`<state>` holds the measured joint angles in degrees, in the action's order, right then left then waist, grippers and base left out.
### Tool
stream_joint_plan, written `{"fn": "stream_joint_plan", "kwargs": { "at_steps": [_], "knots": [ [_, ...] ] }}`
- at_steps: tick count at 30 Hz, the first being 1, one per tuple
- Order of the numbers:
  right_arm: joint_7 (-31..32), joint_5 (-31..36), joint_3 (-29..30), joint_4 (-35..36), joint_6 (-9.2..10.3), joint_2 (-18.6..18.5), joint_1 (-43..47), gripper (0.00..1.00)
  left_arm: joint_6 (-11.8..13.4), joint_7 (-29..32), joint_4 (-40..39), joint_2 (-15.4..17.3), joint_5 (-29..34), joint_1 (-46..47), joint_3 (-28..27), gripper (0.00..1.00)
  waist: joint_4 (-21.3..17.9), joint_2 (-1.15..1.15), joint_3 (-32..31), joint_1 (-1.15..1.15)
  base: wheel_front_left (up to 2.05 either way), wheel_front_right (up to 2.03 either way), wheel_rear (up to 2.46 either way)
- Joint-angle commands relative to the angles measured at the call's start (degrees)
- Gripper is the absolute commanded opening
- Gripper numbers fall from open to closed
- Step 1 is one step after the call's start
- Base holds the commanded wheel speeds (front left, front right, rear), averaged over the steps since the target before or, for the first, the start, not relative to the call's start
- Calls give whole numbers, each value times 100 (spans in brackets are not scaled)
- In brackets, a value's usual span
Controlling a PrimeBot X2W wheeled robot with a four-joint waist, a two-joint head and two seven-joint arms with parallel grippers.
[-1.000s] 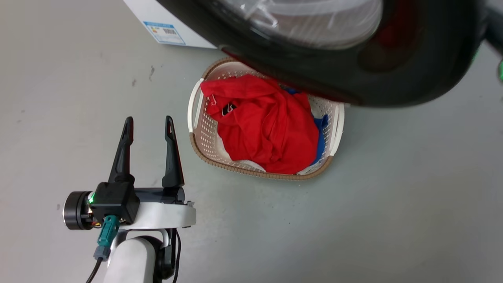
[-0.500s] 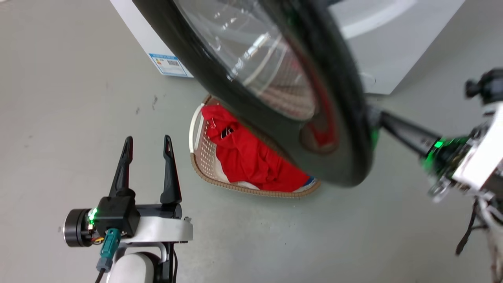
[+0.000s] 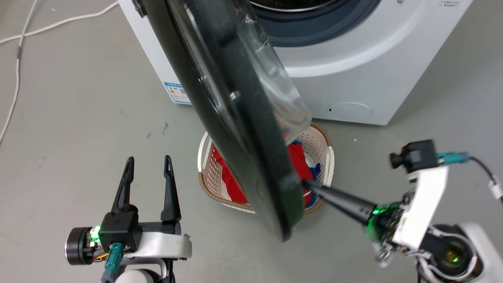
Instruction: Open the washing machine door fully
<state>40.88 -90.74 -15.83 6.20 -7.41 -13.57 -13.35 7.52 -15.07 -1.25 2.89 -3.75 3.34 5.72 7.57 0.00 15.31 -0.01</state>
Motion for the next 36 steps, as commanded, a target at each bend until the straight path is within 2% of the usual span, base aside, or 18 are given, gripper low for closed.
{"fn": "stream_joint_plan", "kwargs": {
  "at_steps": [1, 12, 17, 21, 23, 24, 29, 32, 36],
  "knots": [
    [37, 30, -103, -5, -14, 66, 88, 0, 2, -16, 7, 0, 28, -68, -8, 100, 27, 0, -67, 1, 0, 0, 0],
    [38, 172, -789, -429, -14, 668, 209, 0, 8, -16, 47, 0, 52, -250, -47, 100, 118, 0, -322, 1, 0, 0, 0],
    [-43, 259, -958, -626, -14, 753, 243, 0, 20, -16, 79, 0, 63, -318, -53, 100, 128, 0, -428, 1, 0, 0, 0],
    [-444, 390, -812, -574, -14, 695, 357, 0, 28, -16, 125, 0, 109, -464, -121, 100, 52, 0, -656, 1, 0, 0, 0],
    [-689, 517, -728, -485, -14, 620, 429, 62, -6, -16, 136, 0, 148, -530, -133, 100, 17, 0, -790, 1, 0, 0, 0],
    [-864, 580, -663, -415, -14, 589, 459, 100, -26, -16, 142, 0, 165, -562, -142, 100, -1, 0, -856, 1, 0, 0, 0],
    [-1919, 1121, -374, 49, -14, 328, 597, 100, -70, -16, 143, 10, 226, -723, -197, 100, -108, 0, -1153, 1, 0, 0, 0],
    [-2943, 1905, -348, 182, -14, 52, 648, 100, -84, -16, 149, 22, 260, -840, -230, 100, -170, 0, -1349, 1, 0, 0, 0],
    [-4408, 2945, -417, -31, -14, -295, 751, 100, -78, -16, 131, 26, 263, -1005, -286, 100, -281, 0, -1548, 1, 0, 0, 0]
  ]
}}
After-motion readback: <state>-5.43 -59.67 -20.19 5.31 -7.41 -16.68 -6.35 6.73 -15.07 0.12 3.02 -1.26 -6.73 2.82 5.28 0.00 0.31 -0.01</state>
